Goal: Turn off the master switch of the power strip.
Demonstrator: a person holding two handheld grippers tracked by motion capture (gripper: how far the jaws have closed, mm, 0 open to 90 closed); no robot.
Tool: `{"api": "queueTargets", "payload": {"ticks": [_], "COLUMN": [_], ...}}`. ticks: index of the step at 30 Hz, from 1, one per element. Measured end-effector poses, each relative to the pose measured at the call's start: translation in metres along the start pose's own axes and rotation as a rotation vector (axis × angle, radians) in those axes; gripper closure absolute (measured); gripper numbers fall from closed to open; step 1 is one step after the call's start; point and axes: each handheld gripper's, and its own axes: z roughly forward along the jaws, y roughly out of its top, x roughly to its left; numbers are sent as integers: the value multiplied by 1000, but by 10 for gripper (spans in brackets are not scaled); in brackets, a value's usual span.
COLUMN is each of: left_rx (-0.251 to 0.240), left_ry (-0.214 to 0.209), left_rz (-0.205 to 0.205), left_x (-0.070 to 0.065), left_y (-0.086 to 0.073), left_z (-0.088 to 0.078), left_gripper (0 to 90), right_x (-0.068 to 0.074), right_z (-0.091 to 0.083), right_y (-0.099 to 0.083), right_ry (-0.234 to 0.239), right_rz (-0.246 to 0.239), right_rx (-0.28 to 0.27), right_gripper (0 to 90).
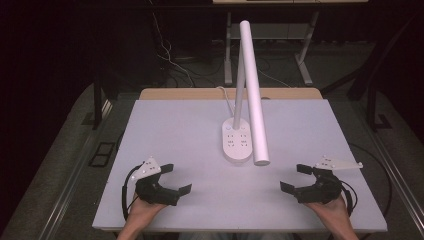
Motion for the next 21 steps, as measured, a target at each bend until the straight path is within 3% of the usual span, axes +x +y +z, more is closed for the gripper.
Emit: {"api": "queueTargets", "payload": {"ticks": [16,21], "left_rx": [13,50], "left_ry": [19,23], "left_rz": [-2,5], "left_x": [0,0], "left_y": [2,3], "left_z": [1,3], "left_gripper": [0,0], "right_x": [-1,-1], "right_z": [-1,-2], "right_y": [-1,-1], "right_ry": [3,-3], "right_rz": [12,10], "right_rx": [17,25], "right_gripper": [0,0]}}
